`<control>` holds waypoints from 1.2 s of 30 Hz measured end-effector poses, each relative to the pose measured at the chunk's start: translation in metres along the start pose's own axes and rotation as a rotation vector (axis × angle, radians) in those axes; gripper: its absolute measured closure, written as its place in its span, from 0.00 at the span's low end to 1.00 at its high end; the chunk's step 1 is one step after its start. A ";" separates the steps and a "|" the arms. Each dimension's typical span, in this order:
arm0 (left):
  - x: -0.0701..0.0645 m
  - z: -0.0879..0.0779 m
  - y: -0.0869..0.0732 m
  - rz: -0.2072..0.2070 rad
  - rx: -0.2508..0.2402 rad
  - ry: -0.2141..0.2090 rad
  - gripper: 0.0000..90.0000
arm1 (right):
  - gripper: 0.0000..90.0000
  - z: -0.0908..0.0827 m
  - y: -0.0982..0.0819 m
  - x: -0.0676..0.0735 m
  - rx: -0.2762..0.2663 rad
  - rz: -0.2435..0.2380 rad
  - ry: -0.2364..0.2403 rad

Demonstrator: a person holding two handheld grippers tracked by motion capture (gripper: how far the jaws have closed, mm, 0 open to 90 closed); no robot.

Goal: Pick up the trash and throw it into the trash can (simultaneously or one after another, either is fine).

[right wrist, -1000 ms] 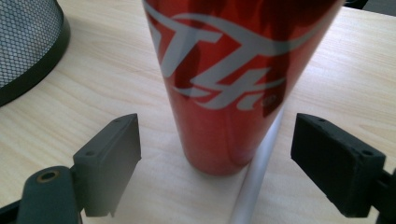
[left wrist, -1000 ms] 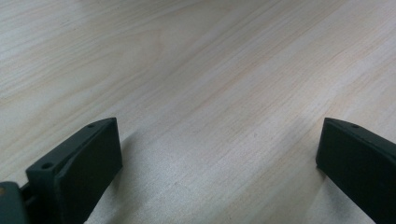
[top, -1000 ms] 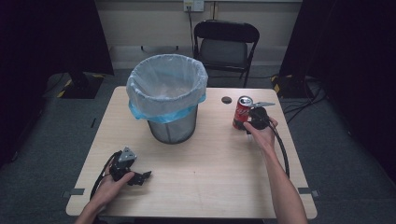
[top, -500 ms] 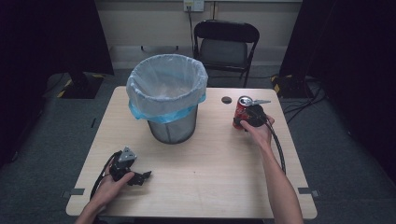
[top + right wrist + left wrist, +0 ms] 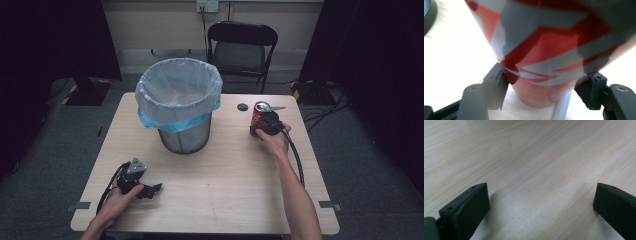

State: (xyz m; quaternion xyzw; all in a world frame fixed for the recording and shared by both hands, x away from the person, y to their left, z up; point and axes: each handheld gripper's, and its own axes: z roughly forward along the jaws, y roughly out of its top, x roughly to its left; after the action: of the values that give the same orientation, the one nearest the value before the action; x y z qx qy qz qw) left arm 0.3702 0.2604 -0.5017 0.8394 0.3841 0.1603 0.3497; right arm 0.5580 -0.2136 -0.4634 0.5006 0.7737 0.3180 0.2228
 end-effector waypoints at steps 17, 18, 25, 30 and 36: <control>0.000 0.000 0.000 -0.001 0.000 0.000 0.00 | 0.38 -0.012 0.003 -0.001 -0.016 0.033 0.031; 0.000 0.000 0.000 -0.001 0.000 0.000 0.00 | 0.38 -0.012 0.003 -0.001 -0.016 0.033 0.031; 0.000 0.000 0.000 0.000 0.000 0.000 0.00 | 0.38 -0.020 0.006 0.000 -0.038 0.026 0.051; 0.000 0.000 0.000 0.000 -0.002 -0.002 0.00 | 0.38 -0.028 0.008 0.001 -0.059 0.037 0.071; 0.000 0.000 0.000 -0.002 -0.002 -0.001 0.00 | 0.38 -0.037 0.013 0.007 -0.089 0.042 0.096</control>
State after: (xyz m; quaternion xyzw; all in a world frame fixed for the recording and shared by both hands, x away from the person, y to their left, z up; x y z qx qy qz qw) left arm 0.3701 0.2603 -0.5018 0.8387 0.3847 0.1596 0.3510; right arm 0.5388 -0.2138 -0.4286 0.4904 0.7579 0.3804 0.2009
